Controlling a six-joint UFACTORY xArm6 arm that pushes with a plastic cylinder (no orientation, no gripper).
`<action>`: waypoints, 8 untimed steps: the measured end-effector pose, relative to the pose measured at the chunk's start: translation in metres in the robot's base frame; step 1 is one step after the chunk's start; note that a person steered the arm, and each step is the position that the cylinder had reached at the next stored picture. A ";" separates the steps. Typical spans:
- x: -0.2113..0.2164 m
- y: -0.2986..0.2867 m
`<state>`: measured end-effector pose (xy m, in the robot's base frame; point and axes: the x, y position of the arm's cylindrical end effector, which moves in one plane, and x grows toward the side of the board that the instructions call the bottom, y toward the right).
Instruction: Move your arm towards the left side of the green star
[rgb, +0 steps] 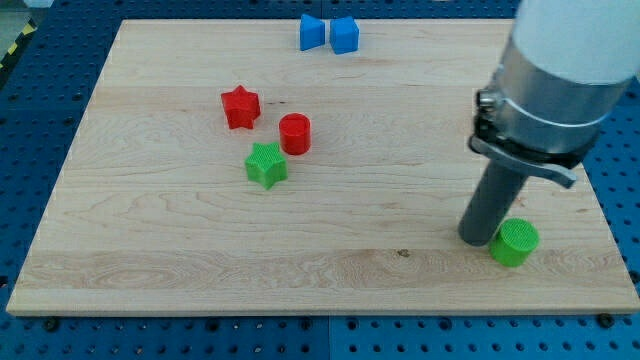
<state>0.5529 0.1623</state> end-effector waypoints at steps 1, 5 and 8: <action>0.000 0.022; -0.001 -0.102; -0.093 -0.335</action>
<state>0.4597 -0.1731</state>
